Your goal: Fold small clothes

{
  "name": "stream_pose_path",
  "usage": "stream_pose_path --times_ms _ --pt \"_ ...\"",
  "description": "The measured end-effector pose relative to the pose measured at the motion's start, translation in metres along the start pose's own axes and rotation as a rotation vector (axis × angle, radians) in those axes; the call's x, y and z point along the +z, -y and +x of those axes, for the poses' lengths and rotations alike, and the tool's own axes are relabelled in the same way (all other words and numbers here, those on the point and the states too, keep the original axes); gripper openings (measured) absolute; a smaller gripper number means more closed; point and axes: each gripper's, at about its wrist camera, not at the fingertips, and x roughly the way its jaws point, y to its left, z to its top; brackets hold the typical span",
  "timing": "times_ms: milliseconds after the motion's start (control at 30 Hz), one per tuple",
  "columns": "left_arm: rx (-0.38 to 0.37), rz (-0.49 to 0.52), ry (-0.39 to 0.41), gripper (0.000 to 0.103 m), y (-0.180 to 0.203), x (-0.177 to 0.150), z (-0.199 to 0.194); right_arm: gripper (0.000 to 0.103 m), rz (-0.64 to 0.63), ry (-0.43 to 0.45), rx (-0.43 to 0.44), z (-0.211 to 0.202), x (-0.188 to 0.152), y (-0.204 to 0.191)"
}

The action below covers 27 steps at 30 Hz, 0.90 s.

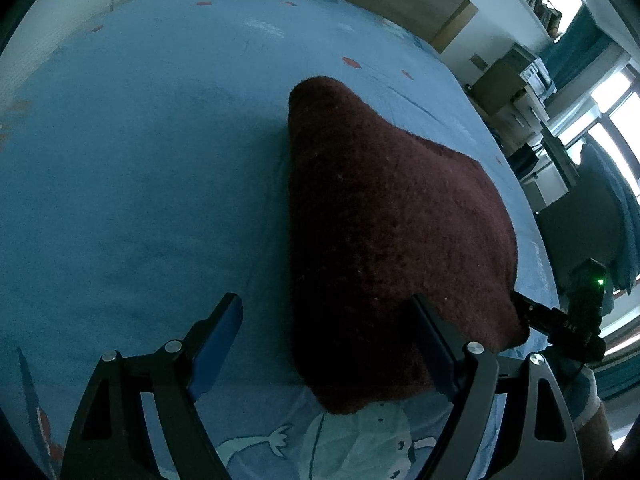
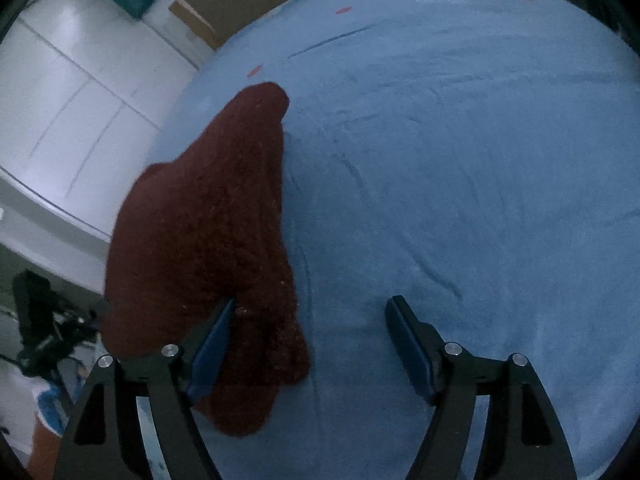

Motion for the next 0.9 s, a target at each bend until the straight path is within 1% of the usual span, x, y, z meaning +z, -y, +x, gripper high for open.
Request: stream_pose_path --times_ms 167,267,367,533,667,767,900 --pt "0.008 0.0 0.027 0.08 0.005 -0.004 -0.018 0.078 0.055 0.041 -0.012 -0.022 -0.001 0.005" --pt "0.006 0.002 0.048 0.08 0.008 -0.008 -0.032 0.079 0.092 0.051 -0.015 -0.035 -0.004 0.009" --pt "-0.007 -0.01 0.071 0.08 0.009 -0.014 -0.049 0.079 0.115 0.043 -0.027 -0.043 -0.007 0.009" --pt "-0.012 0.002 0.097 0.08 0.012 -0.026 -0.079 0.079 0.111 0.028 -0.089 -0.054 -0.015 0.001" --pt "-0.006 0.021 0.121 0.08 0.014 -0.04 -0.104 0.079 0.116 0.045 -0.112 -0.07 -0.03 -0.005" --pt "-0.004 0.017 0.133 0.08 0.015 -0.049 -0.115 0.079 0.113 0.06 -0.124 -0.078 -0.043 -0.015" --pt "0.025 0.042 0.158 0.08 0.024 -0.064 -0.127 0.079 0.095 0.091 -0.142 -0.095 -0.066 -0.029"
